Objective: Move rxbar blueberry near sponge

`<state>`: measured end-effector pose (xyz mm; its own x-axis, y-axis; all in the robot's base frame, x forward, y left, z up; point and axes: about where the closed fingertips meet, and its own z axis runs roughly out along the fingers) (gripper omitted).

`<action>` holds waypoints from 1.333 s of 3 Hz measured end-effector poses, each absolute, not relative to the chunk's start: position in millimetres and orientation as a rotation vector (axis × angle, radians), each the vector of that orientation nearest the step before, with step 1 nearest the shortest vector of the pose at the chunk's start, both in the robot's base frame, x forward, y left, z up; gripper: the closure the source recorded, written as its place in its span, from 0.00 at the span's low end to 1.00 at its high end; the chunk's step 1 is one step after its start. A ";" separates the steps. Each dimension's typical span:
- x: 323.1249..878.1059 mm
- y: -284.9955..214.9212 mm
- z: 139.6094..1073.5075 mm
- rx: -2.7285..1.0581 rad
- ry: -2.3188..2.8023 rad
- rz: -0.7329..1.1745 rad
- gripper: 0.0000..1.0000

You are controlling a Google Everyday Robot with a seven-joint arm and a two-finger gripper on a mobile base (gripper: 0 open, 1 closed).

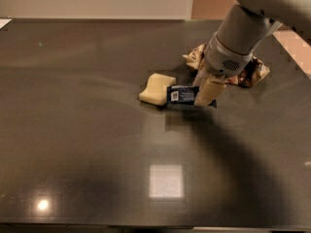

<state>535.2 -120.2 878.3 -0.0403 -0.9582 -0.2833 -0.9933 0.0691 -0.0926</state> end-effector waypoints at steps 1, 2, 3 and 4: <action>540.4 -108.0 874.9 -1.973 2.062 0.213 0.85; 540.6 -107.0 874.4 -1.973 2.060 0.211 0.61; 541.0 -105.9 874.1 -1.974 2.058 0.211 0.39; 541.3 -104.6 873.6 -1.975 2.055 0.210 0.14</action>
Offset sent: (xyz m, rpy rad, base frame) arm 0.0046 0.0109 -0.0031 0.0152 0.0054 0.0119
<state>541.3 -104.6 873.6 -0.0242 -0.9534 -0.3008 -0.9946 0.0535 -0.0895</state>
